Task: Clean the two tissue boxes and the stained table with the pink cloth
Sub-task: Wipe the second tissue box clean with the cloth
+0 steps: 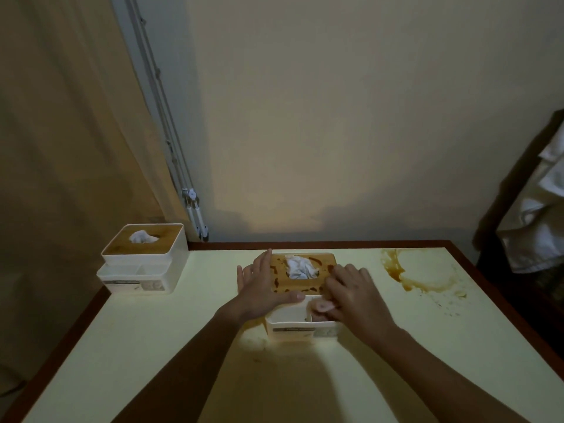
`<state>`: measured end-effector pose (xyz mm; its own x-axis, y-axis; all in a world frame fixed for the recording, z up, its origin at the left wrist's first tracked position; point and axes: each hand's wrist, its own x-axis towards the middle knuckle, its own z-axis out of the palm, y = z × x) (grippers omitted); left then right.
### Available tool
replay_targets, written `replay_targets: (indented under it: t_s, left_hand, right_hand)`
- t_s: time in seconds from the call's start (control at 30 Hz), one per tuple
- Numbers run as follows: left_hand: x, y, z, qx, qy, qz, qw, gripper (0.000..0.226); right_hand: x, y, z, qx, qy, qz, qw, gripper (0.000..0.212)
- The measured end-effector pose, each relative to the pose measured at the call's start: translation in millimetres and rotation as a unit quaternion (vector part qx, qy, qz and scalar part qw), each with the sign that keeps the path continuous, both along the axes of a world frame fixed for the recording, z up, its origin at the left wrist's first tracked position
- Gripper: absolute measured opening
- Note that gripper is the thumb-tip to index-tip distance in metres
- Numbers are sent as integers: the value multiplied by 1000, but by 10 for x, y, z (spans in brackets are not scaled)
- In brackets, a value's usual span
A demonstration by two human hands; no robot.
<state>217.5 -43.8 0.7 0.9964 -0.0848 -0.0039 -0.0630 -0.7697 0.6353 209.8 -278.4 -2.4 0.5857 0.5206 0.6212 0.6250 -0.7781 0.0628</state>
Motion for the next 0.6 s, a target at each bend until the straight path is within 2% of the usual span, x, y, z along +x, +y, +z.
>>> replay_targets:
  t_s: [0.13, 0.23, 0.47, 0.6]
  left_hand:
    - [3, 25, 11, -1, 5, -5, 1000, 129]
    - [24, 35, 12, 7, 11, -6, 1000, 130]
    - [17, 29, 5, -5, 13, -9, 1000, 130]
    - [36, 50, -2, -6, 13, -13, 1000, 128]
  right_hand:
    - [-22, 135, -80, -19, 33, -16, 999, 34]
    - [-25, 31, 5, -51, 34, -36, 997, 33]
    - [8, -142, 210, 35, 22, -69, 997, 31]
    - [-43, 15, 64, -11, 15, -33, 999, 31]
